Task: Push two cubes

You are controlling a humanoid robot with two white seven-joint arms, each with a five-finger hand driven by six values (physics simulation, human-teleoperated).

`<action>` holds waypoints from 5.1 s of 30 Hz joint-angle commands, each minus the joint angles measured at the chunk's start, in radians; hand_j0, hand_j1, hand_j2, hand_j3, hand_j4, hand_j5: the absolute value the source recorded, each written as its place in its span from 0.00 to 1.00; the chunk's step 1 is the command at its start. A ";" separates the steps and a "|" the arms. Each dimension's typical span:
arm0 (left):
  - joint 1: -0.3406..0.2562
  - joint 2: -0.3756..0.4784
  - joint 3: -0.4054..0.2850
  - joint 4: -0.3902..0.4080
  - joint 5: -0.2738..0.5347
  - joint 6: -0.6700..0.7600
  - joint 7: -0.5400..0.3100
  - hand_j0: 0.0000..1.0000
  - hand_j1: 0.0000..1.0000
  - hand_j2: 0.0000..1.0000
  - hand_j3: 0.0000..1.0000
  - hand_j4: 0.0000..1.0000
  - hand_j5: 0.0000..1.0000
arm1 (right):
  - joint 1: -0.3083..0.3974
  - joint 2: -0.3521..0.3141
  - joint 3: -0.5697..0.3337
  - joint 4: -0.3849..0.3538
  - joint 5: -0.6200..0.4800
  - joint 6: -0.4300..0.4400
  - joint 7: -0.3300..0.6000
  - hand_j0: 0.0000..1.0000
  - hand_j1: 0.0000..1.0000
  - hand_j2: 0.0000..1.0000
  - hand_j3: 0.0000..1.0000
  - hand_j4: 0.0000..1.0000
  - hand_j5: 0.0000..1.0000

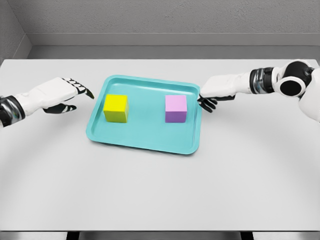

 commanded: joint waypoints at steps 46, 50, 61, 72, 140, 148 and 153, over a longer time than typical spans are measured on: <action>-0.063 -0.094 -0.003 0.193 0.002 0.003 0.000 0.66 0.66 0.66 0.66 0.66 0.66 | -0.045 0.123 0.087 0.117 0.038 0.002 0.000 0.11 0.11 0.11 0.11 0.11 0.11; -0.063 -0.095 -0.006 0.190 0.002 0.003 0.000 0.66 0.66 0.66 0.66 0.66 0.66 | -0.046 0.143 0.087 0.134 0.058 0.002 0.000 0.11 0.11 0.11 0.11 0.11 0.11; -0.071 -0.101 -0.009 0.177 0.002 0.003 0.000 0.66 0.66 0.66 0.66 0.66 0.66 | -0.060 0.175 0.085 0.177 0.072 0.002 0.000 0.11 0.11 0.11 0.11 0.11 0.11; -0.071 -0.107 -0.010 0.179 0.004 0.003 0.000 0.66 0.66 0.66 0.66 0.66 0.66 | -0.074 0.195 0.085 0.179 0.073 0.002 0.000 0.11 0.11 0.11 0.11 0.11 0.11; -0.006 -0.034 -0.052 0.056 0.113 0.003 0.000 0.62 0.62 0.62 0.62 0.62 0.62 | -0.155 0.259 -0.185 0.424 0.213 0.002 0.000 0.14 0.14 0.14 0.14 0.14 0.14; -0.015 -0.046 -0.095 0.068 0.091 0.003 0.000 0.62 0.62 0.62 0.62 0.62 0.62 | -0.155 0.289 -0.186 0.424 0.213 0.002 0.000 0.14 0.14 0.14 0.14 0.14 0.14; -0.021 -0.049 -0.124 0.068 0.088 0.003 0.000 0.61 0.61 0.61 0.61 0.61 0.61 | -0.161 0.305 -0.185 0.423 0.213 0.002 0.000 0.14 0.14 0.14 0.14 0.14 0.14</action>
